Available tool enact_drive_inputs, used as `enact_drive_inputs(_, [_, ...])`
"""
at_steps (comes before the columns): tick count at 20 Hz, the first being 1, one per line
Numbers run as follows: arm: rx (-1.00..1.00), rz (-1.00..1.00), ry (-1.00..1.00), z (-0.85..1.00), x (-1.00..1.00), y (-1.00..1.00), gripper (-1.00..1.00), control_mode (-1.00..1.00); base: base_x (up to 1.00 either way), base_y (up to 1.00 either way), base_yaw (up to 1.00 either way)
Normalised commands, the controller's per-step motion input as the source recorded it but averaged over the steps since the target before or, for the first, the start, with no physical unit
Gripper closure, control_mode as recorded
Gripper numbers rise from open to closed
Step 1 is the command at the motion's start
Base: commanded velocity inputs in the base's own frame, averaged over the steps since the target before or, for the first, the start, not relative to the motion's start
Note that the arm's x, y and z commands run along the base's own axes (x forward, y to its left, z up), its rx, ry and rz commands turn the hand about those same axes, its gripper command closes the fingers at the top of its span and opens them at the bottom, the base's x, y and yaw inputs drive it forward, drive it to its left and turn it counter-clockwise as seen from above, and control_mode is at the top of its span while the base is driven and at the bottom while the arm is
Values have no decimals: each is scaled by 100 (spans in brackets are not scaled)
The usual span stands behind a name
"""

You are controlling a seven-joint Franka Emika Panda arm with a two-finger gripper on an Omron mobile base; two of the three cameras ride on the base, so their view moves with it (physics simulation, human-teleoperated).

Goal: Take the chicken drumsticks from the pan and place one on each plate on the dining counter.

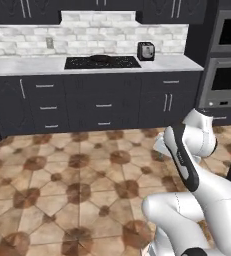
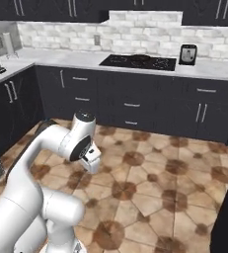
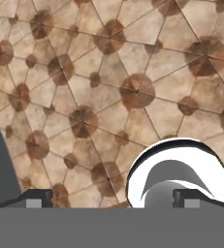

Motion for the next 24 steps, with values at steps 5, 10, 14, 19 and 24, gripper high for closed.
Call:
enact_drive_inputs(5, [0, 0, 0, 0, 0, 0, -100, 100, 100, -4, 8])
enact_drive_inputs(10, [0, 0, 0, 0, 0, 0, -100, 100, 100, -9, 11])
enact_drive_inputs(14, [0, 0, 0, 0, 0, 0, -100, 100, 100, -9, 1])
enact_drive_inputs(19, [0, 0, 0, 0, 0, 0, -100, 100, 100, -10, 0])
enact_drive_inputs(24, [0, 0, 0, 0, 0, 0, -100, 100, 100, -1, 0])
